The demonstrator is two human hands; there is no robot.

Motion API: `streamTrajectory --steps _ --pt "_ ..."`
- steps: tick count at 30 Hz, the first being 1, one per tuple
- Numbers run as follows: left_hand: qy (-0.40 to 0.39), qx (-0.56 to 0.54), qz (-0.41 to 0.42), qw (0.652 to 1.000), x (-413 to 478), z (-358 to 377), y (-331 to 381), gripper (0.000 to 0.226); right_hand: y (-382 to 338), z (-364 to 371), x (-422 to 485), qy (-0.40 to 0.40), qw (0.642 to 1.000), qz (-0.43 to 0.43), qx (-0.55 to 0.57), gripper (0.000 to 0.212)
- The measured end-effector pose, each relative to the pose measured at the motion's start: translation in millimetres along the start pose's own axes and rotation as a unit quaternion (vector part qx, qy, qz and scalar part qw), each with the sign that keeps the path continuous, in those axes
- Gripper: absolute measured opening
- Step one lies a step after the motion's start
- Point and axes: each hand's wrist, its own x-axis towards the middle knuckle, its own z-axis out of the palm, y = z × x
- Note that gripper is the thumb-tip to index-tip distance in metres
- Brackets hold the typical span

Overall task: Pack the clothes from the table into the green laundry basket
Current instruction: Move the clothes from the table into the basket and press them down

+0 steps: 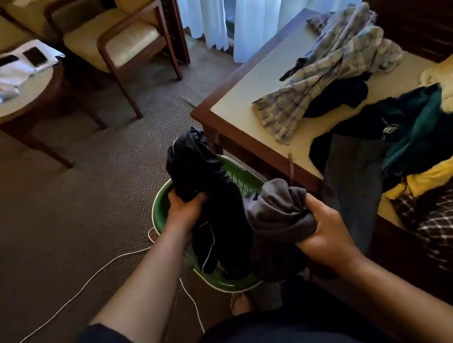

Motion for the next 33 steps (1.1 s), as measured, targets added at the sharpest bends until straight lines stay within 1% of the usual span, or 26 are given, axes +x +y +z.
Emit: streamTrajectory --steps 1,2,3,4,5,7,8,9,11,13,14,16,18,19,21,22,23,24,25,26,28,29,30,31,32,33 --pt "-0.003 0.042 -0.037 0.998 -9 4 8 0.121 0 2 -1 -0.008 1.0 0.014 0.014 0.048" --pt "-0.007 0.084 -0.059 0.995 -12 7 9 0.134 -2 4 -2 -0.017 0.999 0.016 0.026 0.046" --pt "-0.021 0.112 -0.054 0.992 -24 11 16 0.134 -3 7 -2 -0.015 0.999 0.011 0.031 0.045" --pt "-0.046 0.122 -0.036 0.991 -37 15 24 0.126 -5 9 -3 -0.013 1.0 0.003 0.028 0.045" --pt "-0.083 0.11 -0.019 0.99 -51 19 30 0.112 -5 11 -4 -0.012 0.999 0.005 0.036 0.046" --pt "-0.207 0.046 -0.002 0.977 -79 24 37 0.091 -14 15 -4 -0.02 0.995 0.021 0.095 0.047" --pt "-0.284 0.03 0.003 0.958 -89 24 37 0.086 -16 17 -3 -0.01 0.993 0.026 0.116 0.046" --pt "-0.352 0.027 0.014 0.935 -99 25 37 0.084 -18 19 -1 0.011 0.992 0.029 0.124 0.044" --pt "-0.426 0.03 0.023 0.904 -113 32 36 0.093 -26 24 2 0.06 0.982 0.043 0.172 0.04" --pt "-0.43 0.031 0.053 0.901 -123 45 39 0.105 -40 27 5 0.092 0.97 0.051 0.22 0.036" --pt "-0.411 0.033 0.077 0.908 -127 52 43 0.104 -45 27 6 0.103 0.967 0.054 0.227 0.036" --pt "-0.368 0.019 0.12 0.922 -128 62 51 0.091 -52 24 7 0.11 0.961 0.061 0.247 0.04" --pt "-0.34 -0.005 0.137 0.93 -125 65 58 0.075 -51 19 8 0.094 0.966 0.056 0.236 0.052" --pt "-0.333 -0.02 0.136 0.933 -124 65 61 0.068 -47 16 8 0.079 0.978 0.047 0.187 0.065" --pt "-0.334 -0.069 0.116 0.933 -123 66 66 0.054 -37 9 5 0.015 0.998 0.036 0.04 0.101" --pt "-0.331 -0.102 0.096 0.933 -123 65 67 0.05 -32 5 2 -0.027 0.999 0.034 -0.023 0.117" --pt "-0.323 -0.134 0.075 0.934 -124 64 69 0.046 -28 1 -1 -0.064 0.995 0.028 -0.074 0.128" --pt "-0.317 -0.161 0.06 0.933 -123 61 70 0.043 -22 -3 -5 -0.094 0.988 0.016 -0.117 0.134" --pt "-0.314 -0.177 0.053 0.931 -121 58 70 0.042 -16 -5 -8 -0.108 0.982 0.007 -0.155 0.133" --pt "-0.313 -0.185 0.052 0.93 -120 54 70 0.042 -6 -4 -10 -0.11 0.977 0.006 -0.183 0.128" --pt "-0.303 -0.191 0.058 0.932 -116 46 69 0.045 9 -1 -16 -0.097 0.976 0.046 -0.191 0.111" --pt "-0.289 -0.19 0.065 0.936 -114 42 68 0.043 17 2 -18 -0.09 0.979 0.077 -0.168 0.098" --pt "-0.273 -0.187 0.073 0.941 -112 38 67 0.042 23 5 -21 -0.084 0.982 0.105 -0.13 0.079" --pt "-0.256 -0.184 0.08 0.946 -111 35 65 0.042 28 10 -24 -0.078 0.985 0.123 -0.097 0.059" --pt "-0.242 -0.186 0.084 0.949 -111 32 64 0.045 30 15 -26 -0.068 0.986 0.13 -0.078 0.045" --pt "-0.234 -0.186 0.087 0.95 -110 29 62 0.05 32 19 -27 -0.056 0.988 0.131 -0.065 0.038"
